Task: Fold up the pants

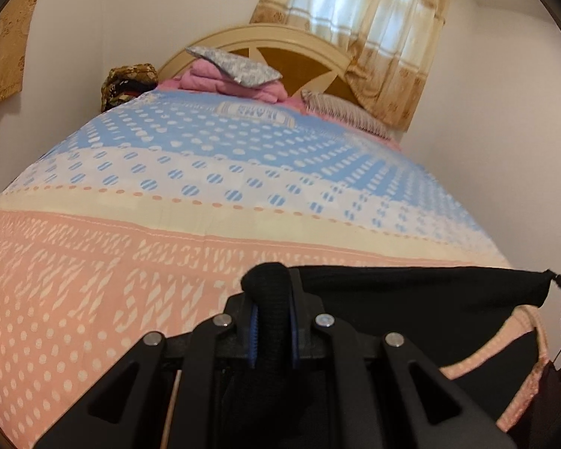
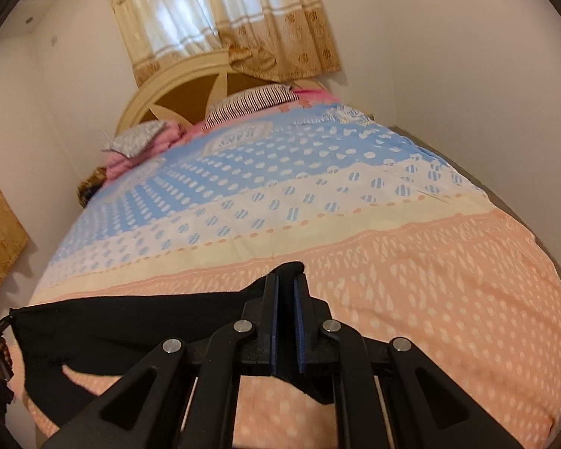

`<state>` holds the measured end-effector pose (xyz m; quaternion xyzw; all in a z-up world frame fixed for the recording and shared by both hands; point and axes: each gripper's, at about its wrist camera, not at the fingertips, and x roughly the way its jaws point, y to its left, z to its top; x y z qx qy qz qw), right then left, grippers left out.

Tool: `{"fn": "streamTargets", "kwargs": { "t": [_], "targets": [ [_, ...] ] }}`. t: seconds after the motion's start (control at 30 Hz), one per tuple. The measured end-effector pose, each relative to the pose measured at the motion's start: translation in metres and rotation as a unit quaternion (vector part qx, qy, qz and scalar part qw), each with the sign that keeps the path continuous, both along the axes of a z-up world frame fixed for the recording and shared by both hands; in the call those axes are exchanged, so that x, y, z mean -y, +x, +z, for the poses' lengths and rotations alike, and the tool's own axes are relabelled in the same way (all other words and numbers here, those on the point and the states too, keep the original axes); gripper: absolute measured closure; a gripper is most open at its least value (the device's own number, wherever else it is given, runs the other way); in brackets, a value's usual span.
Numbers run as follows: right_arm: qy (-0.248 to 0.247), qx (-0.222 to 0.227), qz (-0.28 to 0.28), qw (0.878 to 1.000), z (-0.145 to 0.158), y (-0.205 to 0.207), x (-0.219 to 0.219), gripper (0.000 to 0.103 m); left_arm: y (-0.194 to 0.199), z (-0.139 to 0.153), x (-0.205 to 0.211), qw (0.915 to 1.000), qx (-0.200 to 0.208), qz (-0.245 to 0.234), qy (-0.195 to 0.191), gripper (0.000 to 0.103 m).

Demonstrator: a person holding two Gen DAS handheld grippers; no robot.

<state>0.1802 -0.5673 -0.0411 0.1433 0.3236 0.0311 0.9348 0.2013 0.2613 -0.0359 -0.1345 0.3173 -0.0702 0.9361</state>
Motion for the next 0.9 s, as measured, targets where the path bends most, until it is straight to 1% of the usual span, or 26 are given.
{"fn": "streamTargets", "kwargs": {
  "t": [0.07,0.17,0.4,0.5,0.6,0.7,0.77,0.83,0.9],
  "targets": [
    [0.009,0.008,-0.002,1.0,0.0,-0.023,0.006,0.096,-0.012,0.0,-0.001,0.9999,0.007,-0.004,-0.009,0.09],
    [0.022,0.007,-0.013,1.0,-0.007,-0.05,0.015,0.096,-0.03,-0.003,-0.005,0.9997,0.014,-0.009,-0.018,0.09],
    [0.048,-0.014,-0.031,0.998,-0.04,-0.094,0.03,0.096,-0.075,-0.012,-0.007,0.9981,0.035,-0.023,-0.045,0.09],
    [0.054,-0.025,-0.036,0.998,-0.054,-0.109,0.035,0.096,-0.097,-0.021,-0.007,0.9977,0.041,-0.028,-0.046,0.09],
    [0.058,-0.04,-0.044,0.997,-0.068,-0.119,0.04,0.096,-0.111,-0.031,-0.005,0.9976,0.044,-0.033,-0.042,0.09],
    [0.059,-0.058,-0.046,0.995,-0.081,-0.128,0.042,0.096,-0.125,-0.044,-0.002,0.9977,0.048,-0.042,-0.023,0.089],
    [0.054,-0.069,-0.044,0.995,-0.088,-0.132,0.041,0.096,-0.134,-0.053,-0.001,0.9978,0.047,-0.046,-0.005,0.087],
    [0.052,-0.079,-0.042,0.995,-0.094,-0.137,0.043,0.096,-0.139,-0.062,-0.003,0.998,0.039,-0.05,-0.002,0.086],
    [0.051,-0.089,-0.043,0.994,-0.101,-0.141,0.044,0.096,-0.143,-0.068,-0.005,0.9981,0.035,-0.051,0.001,0.079]
  ]
}}
